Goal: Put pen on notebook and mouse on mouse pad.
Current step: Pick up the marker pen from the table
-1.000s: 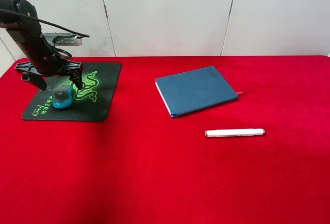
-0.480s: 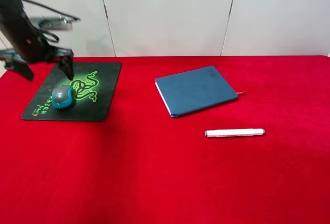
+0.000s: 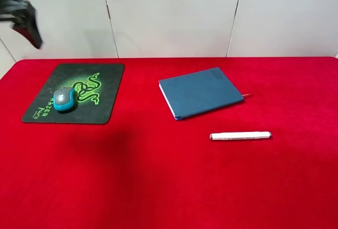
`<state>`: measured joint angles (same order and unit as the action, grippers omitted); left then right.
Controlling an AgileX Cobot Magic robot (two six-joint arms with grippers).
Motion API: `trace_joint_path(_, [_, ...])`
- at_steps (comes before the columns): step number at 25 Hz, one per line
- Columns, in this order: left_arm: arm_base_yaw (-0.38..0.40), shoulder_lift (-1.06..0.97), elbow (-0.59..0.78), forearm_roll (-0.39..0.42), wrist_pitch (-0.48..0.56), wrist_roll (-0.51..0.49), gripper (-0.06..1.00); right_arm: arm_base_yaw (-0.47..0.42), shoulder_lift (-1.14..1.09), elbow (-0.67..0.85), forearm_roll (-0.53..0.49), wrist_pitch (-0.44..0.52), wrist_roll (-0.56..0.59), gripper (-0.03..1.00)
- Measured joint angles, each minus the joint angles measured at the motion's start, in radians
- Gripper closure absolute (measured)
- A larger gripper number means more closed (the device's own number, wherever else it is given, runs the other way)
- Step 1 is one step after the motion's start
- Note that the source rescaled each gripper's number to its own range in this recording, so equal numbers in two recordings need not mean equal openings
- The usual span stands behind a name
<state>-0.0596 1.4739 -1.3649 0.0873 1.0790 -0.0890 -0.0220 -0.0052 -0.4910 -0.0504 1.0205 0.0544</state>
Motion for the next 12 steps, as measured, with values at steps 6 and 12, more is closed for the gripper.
trace_joint_path(6, [0.0,-0.201,0.013,-0.001,0.087,0.001,-0.05,0.0,0.0,0.0,0.0,0.0,0.0,-0.03])
trace_joint_path(12, [0.0,-0.419,0.155,-0.003,0.091,0.001,-0.05,0.0,0.0,0.0,0.0,0.0,0.0,-0.03])
